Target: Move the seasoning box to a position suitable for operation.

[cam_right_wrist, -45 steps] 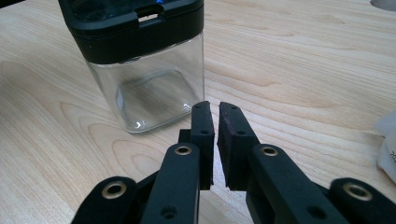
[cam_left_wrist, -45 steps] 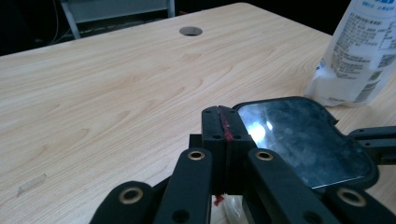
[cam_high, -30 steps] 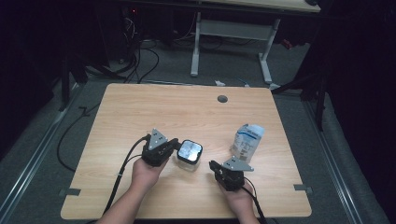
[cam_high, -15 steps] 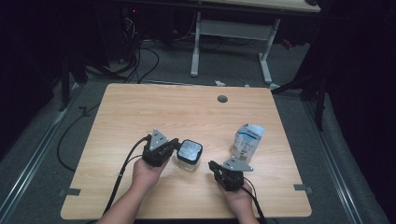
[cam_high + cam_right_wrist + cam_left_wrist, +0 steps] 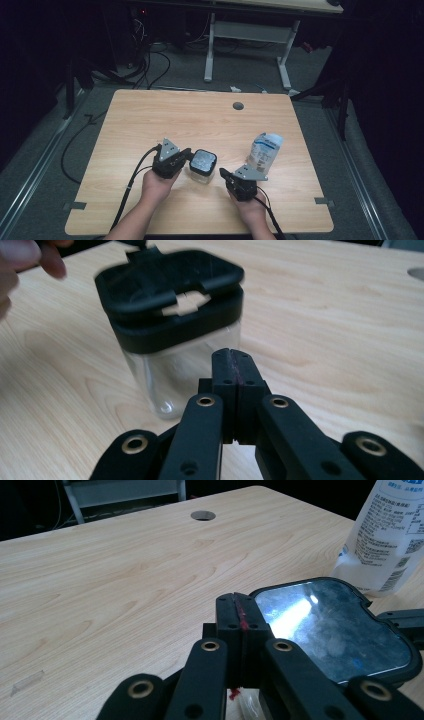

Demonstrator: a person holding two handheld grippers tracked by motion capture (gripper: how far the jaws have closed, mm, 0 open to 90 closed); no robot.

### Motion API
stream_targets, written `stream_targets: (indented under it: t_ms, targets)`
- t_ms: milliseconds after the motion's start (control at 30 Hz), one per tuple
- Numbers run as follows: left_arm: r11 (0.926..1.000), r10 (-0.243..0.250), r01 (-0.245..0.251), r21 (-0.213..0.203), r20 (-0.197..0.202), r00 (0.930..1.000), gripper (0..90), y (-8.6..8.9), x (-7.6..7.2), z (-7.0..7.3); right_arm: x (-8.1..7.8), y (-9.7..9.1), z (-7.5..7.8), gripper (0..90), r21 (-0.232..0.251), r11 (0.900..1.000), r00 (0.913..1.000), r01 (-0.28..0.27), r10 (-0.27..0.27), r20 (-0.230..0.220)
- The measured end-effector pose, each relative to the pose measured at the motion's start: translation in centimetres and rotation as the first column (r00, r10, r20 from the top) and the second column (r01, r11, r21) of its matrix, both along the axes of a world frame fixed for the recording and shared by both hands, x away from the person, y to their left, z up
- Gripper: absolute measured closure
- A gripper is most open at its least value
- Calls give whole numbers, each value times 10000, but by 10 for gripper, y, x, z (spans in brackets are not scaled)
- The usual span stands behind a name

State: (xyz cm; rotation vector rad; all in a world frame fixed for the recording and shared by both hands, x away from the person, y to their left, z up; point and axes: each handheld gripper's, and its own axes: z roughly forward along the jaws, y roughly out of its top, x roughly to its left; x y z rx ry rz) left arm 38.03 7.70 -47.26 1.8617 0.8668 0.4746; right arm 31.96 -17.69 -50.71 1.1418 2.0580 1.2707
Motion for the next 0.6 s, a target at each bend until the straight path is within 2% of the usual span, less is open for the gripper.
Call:
stream_targets:
  t_ms: [167, 600]
  targets:
    - [10000, -5, 4, -41, -54, 10000, 900, 1, 1, 0, 3, 7, 6, 900, 56, 10000, 9995, -18, 16, 325]
    - [10000, 29, -29, -51, -65, 10000, 900, 2, 2, -1, 8, 15, 20, 900, 126, 9997, 9979, -208, 200, 616]
